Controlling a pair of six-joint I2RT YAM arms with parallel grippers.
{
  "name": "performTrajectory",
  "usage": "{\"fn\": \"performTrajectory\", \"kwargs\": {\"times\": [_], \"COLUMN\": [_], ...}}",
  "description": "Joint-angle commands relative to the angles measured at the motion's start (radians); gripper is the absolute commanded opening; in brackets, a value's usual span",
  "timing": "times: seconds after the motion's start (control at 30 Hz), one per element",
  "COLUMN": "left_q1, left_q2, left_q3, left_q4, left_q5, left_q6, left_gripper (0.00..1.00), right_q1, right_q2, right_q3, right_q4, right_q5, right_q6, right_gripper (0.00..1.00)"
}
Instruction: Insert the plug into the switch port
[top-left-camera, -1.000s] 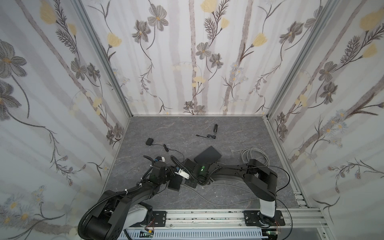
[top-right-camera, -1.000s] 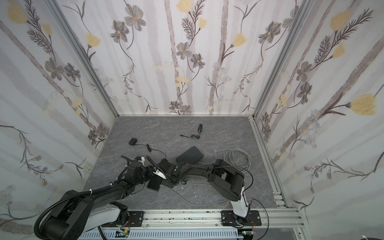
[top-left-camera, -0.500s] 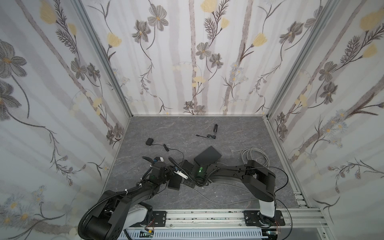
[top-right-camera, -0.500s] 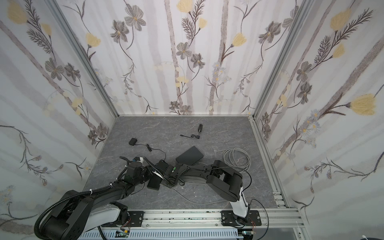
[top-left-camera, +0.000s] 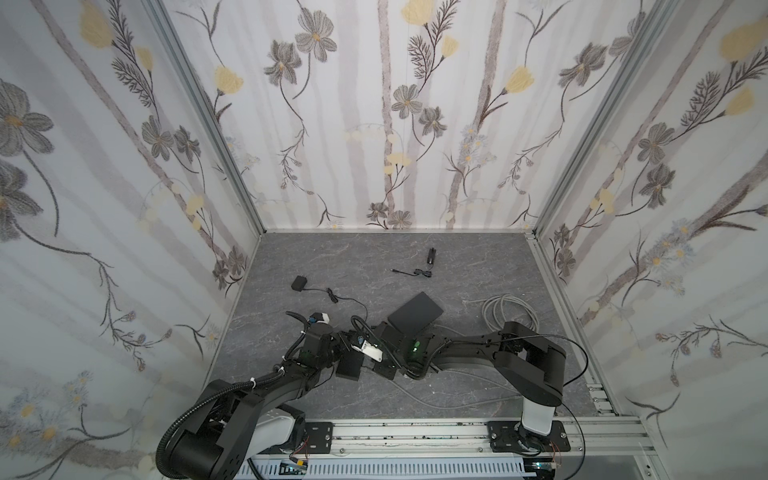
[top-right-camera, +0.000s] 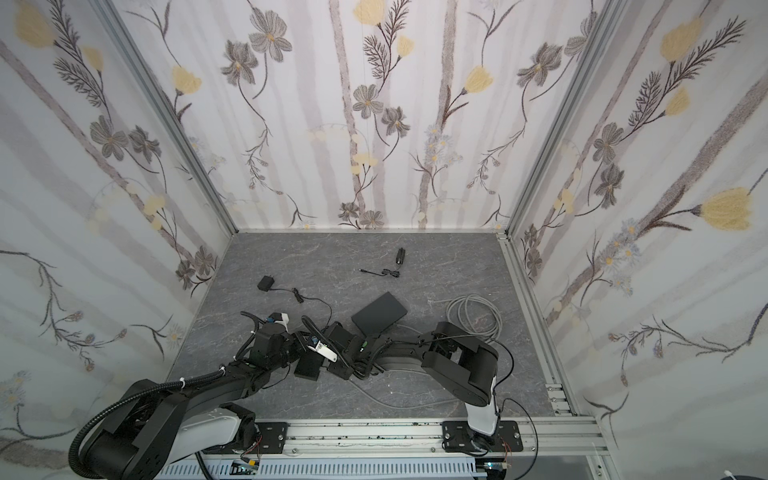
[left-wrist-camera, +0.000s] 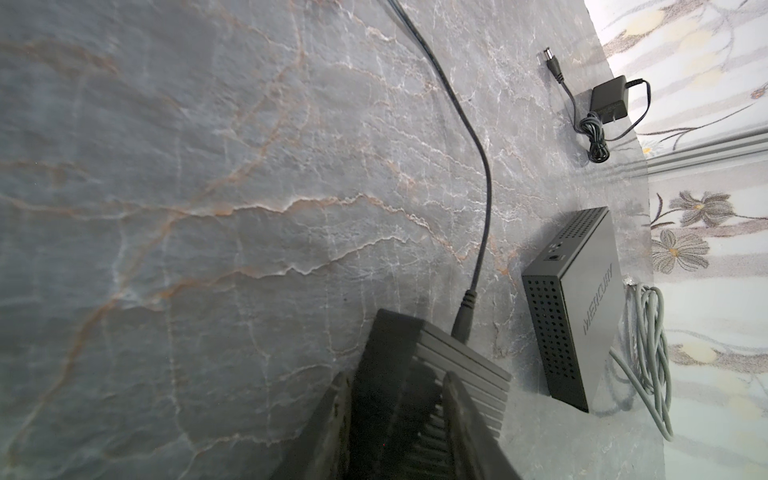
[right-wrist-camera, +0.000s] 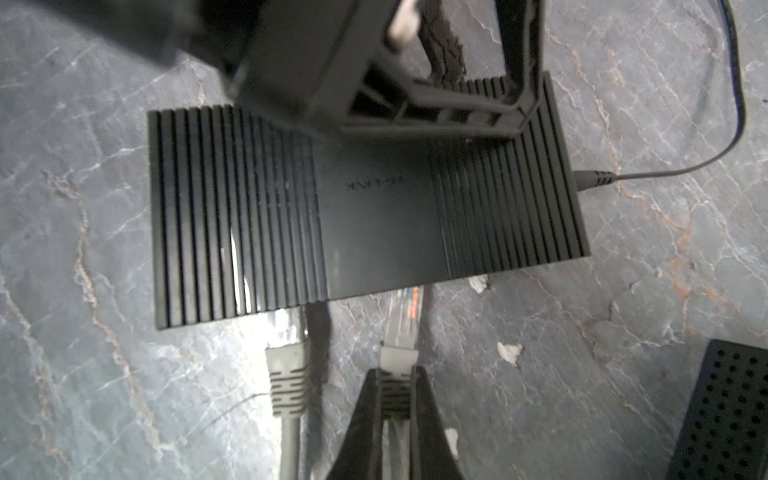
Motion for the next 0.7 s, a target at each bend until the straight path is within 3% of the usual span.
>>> {"fn": "performTrajectory", "kwargs": {"times": [0.0,0.37,0.67], "left_q1": [0.000,0.021,0.011], "left_q2": [0.036,0.154,0.168], "left_q3": [-0.007,0.005,-0.007], "left_q4": [-0.187,-0.086,-0.087], "left_q5": [0.227,0.370,0.394], "left_q6": [0.015,0.046,0.051], "left_gripper": [0.36,0.33,0.33], "right_q1": [-0.003,-0.022,-0.062], "right_q2": [-0.017,-0.017,-0.039], "right_q3": [-0.003,-0.001,0.008], "right_q4": [0.315,0.320,0.330], "right_q5": [-0.192,-0.191,-0.140], "right_q6": [-0.037,-0.072,-0.074], "right_gripper": [0.00,0.00,0.00]}}
